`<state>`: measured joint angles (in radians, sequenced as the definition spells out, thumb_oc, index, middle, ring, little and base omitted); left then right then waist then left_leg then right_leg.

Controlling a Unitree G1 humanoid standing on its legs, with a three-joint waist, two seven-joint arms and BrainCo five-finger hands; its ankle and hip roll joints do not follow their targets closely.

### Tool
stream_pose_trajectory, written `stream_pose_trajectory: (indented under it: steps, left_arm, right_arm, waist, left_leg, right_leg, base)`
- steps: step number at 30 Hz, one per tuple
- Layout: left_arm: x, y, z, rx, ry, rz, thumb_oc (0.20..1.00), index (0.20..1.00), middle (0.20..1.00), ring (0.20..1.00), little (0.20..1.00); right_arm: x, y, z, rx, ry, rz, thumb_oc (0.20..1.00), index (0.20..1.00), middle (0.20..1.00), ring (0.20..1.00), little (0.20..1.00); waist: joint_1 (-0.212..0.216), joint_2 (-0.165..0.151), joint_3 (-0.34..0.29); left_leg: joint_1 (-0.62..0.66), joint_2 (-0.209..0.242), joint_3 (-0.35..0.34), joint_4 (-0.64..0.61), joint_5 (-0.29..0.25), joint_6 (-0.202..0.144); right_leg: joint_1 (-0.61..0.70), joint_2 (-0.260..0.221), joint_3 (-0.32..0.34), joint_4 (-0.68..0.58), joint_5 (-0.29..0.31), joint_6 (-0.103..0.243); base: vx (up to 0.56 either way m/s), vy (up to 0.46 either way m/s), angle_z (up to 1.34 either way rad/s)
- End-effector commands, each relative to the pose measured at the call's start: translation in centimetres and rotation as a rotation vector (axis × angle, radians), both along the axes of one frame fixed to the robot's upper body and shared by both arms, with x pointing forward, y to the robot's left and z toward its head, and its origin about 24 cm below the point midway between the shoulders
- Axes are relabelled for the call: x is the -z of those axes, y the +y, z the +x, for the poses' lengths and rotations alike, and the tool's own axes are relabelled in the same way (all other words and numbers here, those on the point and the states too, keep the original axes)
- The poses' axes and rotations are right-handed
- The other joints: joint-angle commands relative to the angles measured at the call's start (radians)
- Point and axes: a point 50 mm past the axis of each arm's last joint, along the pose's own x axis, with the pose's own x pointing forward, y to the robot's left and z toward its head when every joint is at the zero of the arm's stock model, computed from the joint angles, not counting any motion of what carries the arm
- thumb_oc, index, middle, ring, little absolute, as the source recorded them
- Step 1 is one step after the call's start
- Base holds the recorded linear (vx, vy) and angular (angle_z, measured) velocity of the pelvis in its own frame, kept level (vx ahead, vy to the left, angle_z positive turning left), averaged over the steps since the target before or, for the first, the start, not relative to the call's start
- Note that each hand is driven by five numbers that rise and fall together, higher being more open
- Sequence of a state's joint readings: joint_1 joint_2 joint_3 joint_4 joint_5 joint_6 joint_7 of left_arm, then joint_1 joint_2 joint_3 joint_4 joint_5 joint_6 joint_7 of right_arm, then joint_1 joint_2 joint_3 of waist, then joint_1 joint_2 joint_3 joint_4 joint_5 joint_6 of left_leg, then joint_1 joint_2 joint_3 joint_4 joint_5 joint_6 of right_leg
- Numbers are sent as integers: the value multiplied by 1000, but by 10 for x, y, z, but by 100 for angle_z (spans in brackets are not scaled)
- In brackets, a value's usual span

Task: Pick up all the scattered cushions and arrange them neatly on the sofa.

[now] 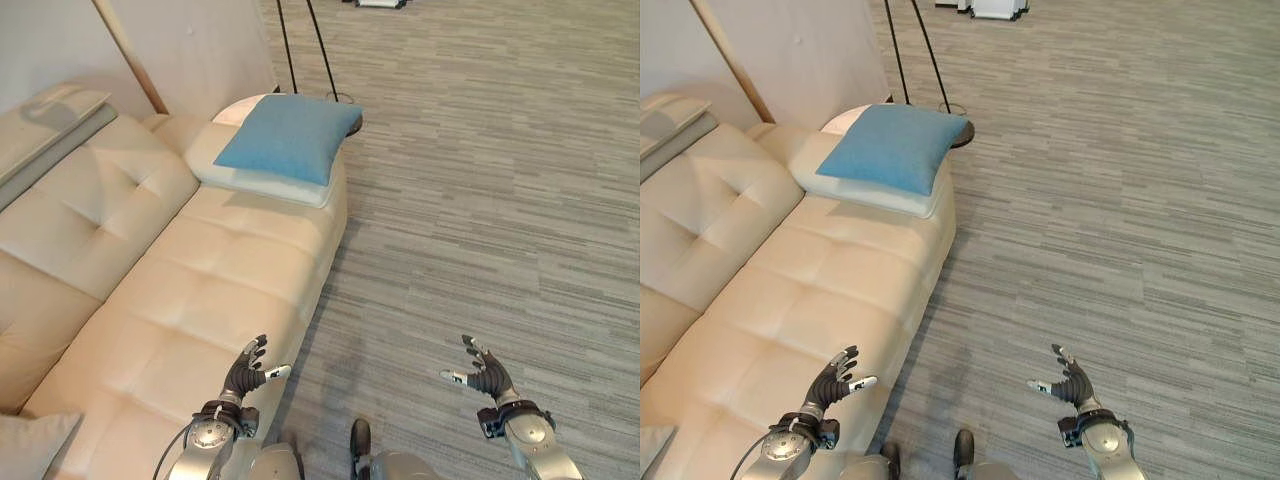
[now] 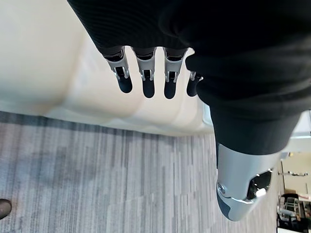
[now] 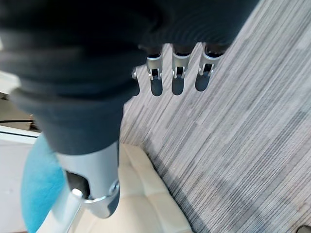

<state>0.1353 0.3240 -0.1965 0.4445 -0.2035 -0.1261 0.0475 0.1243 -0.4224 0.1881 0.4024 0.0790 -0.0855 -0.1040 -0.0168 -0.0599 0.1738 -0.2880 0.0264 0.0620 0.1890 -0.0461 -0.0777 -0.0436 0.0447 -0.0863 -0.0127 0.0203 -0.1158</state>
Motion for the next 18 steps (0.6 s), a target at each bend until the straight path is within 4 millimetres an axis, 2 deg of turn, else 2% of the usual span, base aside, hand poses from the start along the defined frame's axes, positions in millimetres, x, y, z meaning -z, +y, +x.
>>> stream_pose_trajectory:
  steps: [1,3,4,5,6,7,8,9,10,11,12,13,14,15,16,18]
  left_arm:
    - [-16,10,7,14,-88,89,1000,1000,1000,1000,1000]
    - [-16,13,4,5,-86,89,1000,1000,1000,1000,1000]
    - [-16,18,1,-12,-82,91,1000,1000,1000,1000,1000]
    - [-15,22,0,-36,-77,85,1000,1000,1000,1000,1000]
    - [-16,22,0,-39,-80,83,1000,1000,1000,1000,1000]
    - [-16,22,1,-39,-81,83,1000,1000,1000,1000,1000]
    - [-17,24,2,-45,-85,86,1000,1000,1000,1000,1000]
    - [-17,24,2,-46,-85,85,1000,1000,1000,1000,1000]
    - [-20,26,4,-52,-100,92,1000,1000,1000,1000,1000]
    - [-21,26,6,-45,-103,103,1000,1000,1000,1000,1000]
    - [-21,26,6,-39,-104,109,1000,1000,1000,1000,1000]
    - [-22,26,7,-41,-108,108,1000,1000,1000,1000,1000]
    - [-22,26,7,-41,-108,108,1000,1000,1000,1000,1000]
    - [-23,26,6,-45,-115,101,1000,1000,1000,1000,1000]
    - [-23,25,5,-45,-115,97,1000,1000,1000,1000,1000]
    - [-22,25,5,-41,-111,98,1000,1000,1000,1000,1000]
  right_arm:
    - [-23,7,25,-18,-143,11,1000,1000,1000,1000,1000]
    - [-24,10,26,-30,-147,19,1000,1000,1000,1000,1000]
    - [-23,13,25,-47,-143,24,1000,1000,1000,1000,1000]
    - [-23,18,27,-61,-147,31,1000,1000,1000,1000,1000]
    - [-25,23,29,-77,-156,46,1000,1000,1000,1000,1000]
    - [-25,23,29,-77,-156,46,1000,1000,1000,1000,1000]
    - [-28,26,33,-94,-169,47,1000,1000,1000,1000,1000]
    - [-28,26,33,-94,-169,47,1000,1000,1000,1000,1000]
    - [-31,29,36,-107,-187,49,1000,1000,1000,1000,1000]
    - [-36,36,39,-123,-213,72,1000,1000,1000,1000,1000]
    - [-37,38,39,-128,-216,73,1000,1000,1000,1000,1000]
    - [-37,39,39,-134,-217,78,1000,1000,1000,1000,1000]
    - [-38,38,39,-134,-218,78,1000,1000,1000,1000,1000]
    - [-40,38,40,-140,-226,79,1000,1000,1000,1000,1000]
    - [-42,38,41,-145,-229,77,1000,1000,1000,1000,1000]
    - [-44,37,41,-148,-240,72,1000,1000,1000,1000,1000]
  waist:
    - [61,-11,14]
    - [75,-9,4]
    - [79,-18,-12]
    - [87,-29,-28]
    - [89,-34,-27]
    - [91,-32,-29]
    - [86,-33,-21]
    - [88,-32,-23]
    - [88,-28,-18]
    - [82,-15,-4]
    - [76,-4,3]
    - [69,4,7]
    - [69,6,5]
    - [63,20,8]
    - [58,24,11]
    - [41,22,19]
  left_leg:
    - [-59,-55,3,-50,118,35]
    - [-24,-48,9,-83,107,44]
    - [-3,-61,1,-60,91,67]
    - [20,-68,27,-36,54,87]
    - [40,-70,42,-29,33,99]
    - [37,-67,43,-31,36,98]
    - [64,-68,51,-25,11,112]
    - [61,-65,52,-26,13,111]
    - [73,-64,65,-11,-12,124]
    - [123,-57,79,-1,-50,143]
    - [158,-56,79,-12,-64,148]
    - [184,-55,76,-20,-80,146]
    - [182,-54,76,-22,-77,146]
    - [220,-48,74,-37,-94,143]
    - [246,-46,73,-53,-104,140]
    - [307,-61,60,-87,-130,134]
  right_leg:
    - [134,-11,84,47,-165,157]
    - [148,-7,108,58,-182,160]
    - [168,-29,120,82,-191,176]
    - [155,-61,127,152,-167,212]
    - [136,-71,139,224,-131,229]
    - [132,-69,142,223,-128,228]
    - [97,-83,144,318,-94,254]
    - [93,-80,146,317,-91,254]
    - [58,-101,125,392,-48,280]
    - [-10,-134,79,499,-15,286]
    - [-56,-143,49,524,-19,278]
    - [-89,-158,11,508,-35,268]
    - [-90,-156,10,505,-32,267]
    - [-144,-168,-43,449,-63,250]
    - [-177,-168,-65,415,-74,246]
    - [-244,-161,-73,293,-46,250]
  base:
    - [422,71,-97]
    - [379,108,-99]
    - [593,210,-75]
    - [722,261,-78]
    - [398,146,-61]
    - [229,89,-105]
    - [94,36,-101]
    - [187,72,-75]
    - [251,93,-29]
    - [356,135,-29]
    - [390,116,-41]
    - [216,55,-33]
    - [297,25,-12]
    - [294,-10,11]
    - [421,-33,2]
    - [431,-87,-19]
